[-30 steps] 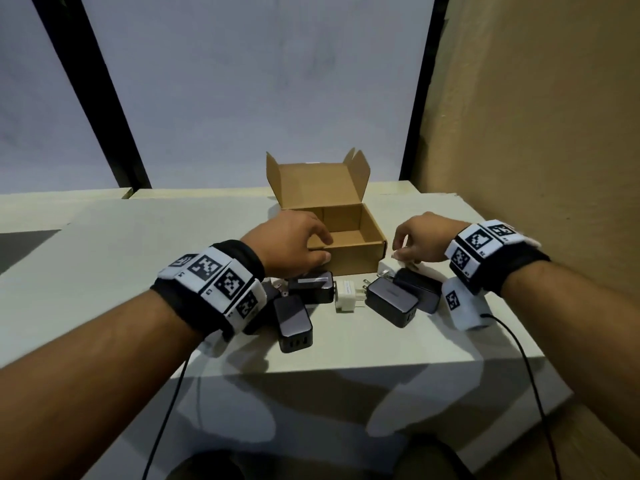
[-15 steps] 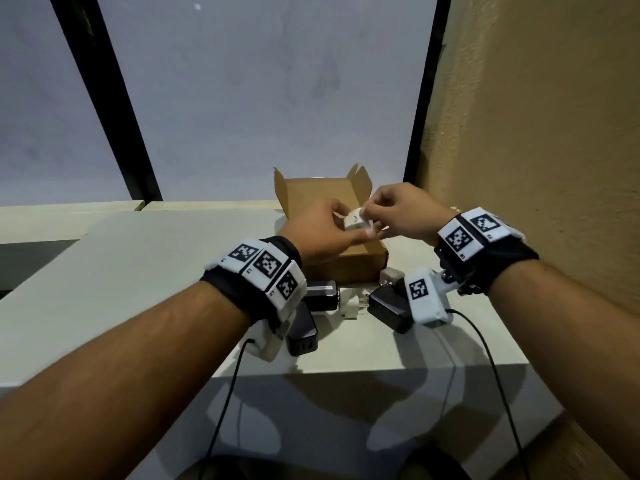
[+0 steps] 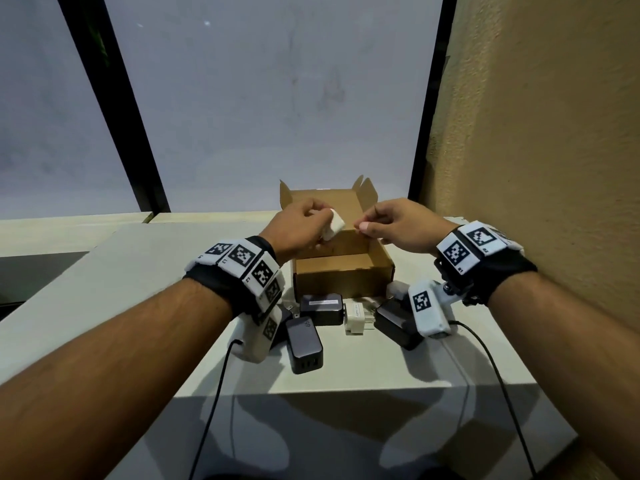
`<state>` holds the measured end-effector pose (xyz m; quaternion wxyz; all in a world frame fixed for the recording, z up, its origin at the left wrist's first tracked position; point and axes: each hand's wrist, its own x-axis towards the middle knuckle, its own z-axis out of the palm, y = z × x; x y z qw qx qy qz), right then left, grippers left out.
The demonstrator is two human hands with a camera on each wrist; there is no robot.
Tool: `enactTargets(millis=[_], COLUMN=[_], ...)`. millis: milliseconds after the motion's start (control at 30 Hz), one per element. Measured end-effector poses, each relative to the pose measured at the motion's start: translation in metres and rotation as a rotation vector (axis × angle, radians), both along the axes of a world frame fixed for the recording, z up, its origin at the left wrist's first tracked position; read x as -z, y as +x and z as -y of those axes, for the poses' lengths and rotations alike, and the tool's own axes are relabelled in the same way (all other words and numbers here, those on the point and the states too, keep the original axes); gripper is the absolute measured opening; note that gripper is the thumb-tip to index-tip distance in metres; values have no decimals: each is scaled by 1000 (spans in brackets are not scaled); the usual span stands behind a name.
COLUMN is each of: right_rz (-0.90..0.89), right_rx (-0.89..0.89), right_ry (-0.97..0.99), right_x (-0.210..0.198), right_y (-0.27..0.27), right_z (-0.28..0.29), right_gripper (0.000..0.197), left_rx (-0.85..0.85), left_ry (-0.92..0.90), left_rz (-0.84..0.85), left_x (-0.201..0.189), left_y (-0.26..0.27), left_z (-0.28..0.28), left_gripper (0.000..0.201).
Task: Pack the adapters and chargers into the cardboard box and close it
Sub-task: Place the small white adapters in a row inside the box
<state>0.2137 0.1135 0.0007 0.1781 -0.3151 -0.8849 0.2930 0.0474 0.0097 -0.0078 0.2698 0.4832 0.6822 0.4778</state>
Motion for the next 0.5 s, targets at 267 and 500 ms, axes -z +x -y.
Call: enactTargets(millis=[267, 500], right_rz=[415, 595], right_rx=[192, 97], right_ry=[201, 275], right_x=[29, 27], right_y=[0, 0], right_z=[-31, -31], right_gripper=[55, 50], left_rx=[-13, -27], left_ry=[37, -50], left_rz=[252, -252], left_x=[2, 12], left_y=[-18, -36], left_z=[-13, -27], left_gripper=[31, 53])
